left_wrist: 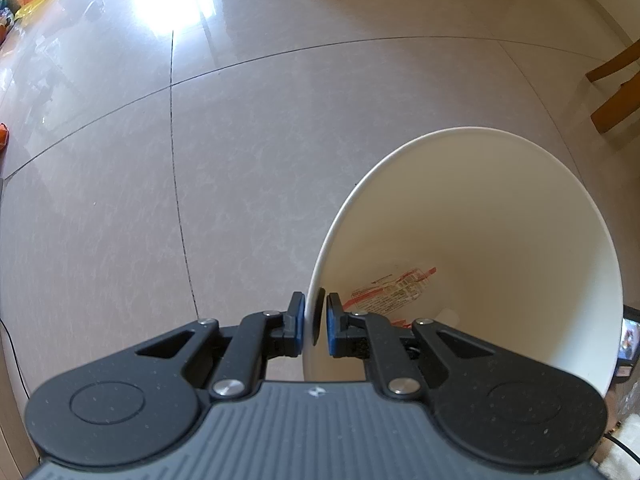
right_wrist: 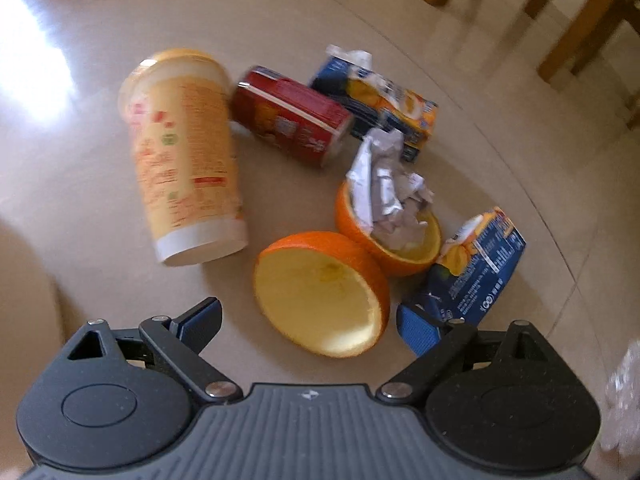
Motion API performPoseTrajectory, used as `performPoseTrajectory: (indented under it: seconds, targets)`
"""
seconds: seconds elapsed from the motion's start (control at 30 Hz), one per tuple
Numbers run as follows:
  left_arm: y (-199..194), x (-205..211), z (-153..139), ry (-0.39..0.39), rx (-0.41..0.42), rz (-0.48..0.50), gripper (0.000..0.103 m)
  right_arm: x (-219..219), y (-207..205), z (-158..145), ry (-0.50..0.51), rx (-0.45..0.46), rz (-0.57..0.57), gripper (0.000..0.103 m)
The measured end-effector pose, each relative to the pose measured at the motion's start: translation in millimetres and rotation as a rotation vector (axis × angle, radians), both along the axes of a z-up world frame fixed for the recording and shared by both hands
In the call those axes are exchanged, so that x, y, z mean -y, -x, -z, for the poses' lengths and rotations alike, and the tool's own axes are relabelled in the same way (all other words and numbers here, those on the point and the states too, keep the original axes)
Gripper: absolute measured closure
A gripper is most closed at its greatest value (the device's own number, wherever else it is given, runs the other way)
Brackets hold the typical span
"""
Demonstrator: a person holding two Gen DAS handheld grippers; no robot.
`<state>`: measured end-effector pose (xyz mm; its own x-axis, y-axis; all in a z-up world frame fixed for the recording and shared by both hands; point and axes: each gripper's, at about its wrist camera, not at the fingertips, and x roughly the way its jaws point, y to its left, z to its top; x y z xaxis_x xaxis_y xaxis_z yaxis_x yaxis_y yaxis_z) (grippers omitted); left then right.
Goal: Collect trash
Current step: 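Grasp the empty orange peel half with the right gripper, then carry the orange peel over the bin and release it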
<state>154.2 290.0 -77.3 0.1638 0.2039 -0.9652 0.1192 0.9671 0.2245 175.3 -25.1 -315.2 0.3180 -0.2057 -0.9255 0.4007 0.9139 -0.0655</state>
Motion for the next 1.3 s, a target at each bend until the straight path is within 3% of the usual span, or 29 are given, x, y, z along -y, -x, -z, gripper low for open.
performPoseTrajectory:
  seconds: [0.4,0.57,0.87,1.07,1.3]
  targets:
    - [-1,1,0,0.001,0.001,-0.002,0.094,7,-33,22,-0.039,-0.038,0.157,0.007]
    - [-1,0,1,-0.002,0.0,-0.006,0.094,8,-34,23,-0.056,-0.057,0.138,0.023]
    - [0,0,0,-0.003,0.0,-0.006,0.094,25,-35,11,-0.124,-0.137,0.074,0.027]
    - [-1,0,-1,-0.001,0.001,0.003,0.094,28,-22,-31,-0.184,-0.19,-0.076,0.027]
    - [0,0,-1,0.001,0.001,0.001,0.094,23,-21,-132,-0.168,-0.149,-0.315,0.027]
